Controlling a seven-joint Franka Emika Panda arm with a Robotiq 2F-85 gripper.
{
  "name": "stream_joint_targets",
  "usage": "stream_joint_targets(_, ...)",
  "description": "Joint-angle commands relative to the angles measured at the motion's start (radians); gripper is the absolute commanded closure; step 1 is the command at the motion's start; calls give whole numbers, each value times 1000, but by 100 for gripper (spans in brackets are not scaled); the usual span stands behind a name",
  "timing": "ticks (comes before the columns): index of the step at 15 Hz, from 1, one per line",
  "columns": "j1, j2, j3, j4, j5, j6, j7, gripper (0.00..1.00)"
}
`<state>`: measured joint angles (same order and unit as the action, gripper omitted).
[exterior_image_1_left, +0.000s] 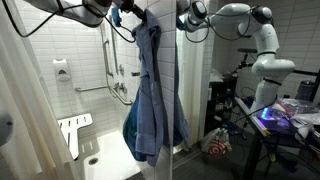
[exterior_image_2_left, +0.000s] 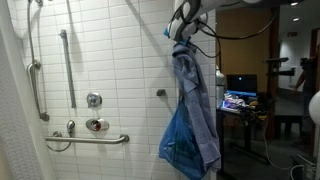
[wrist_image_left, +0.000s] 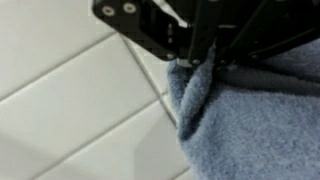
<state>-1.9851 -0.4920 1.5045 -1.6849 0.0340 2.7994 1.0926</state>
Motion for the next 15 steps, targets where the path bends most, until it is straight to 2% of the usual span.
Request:
stream_joint_targets(1, -62, 18, 74, -34, 56, 3, -54, 99)
stream_joint_targets(8, -88, 8, 121, -48, 140, -25, -106, 99)
stream_joint_targets(15, -50, 9, 37, -9, 155, -53, -116, 99)
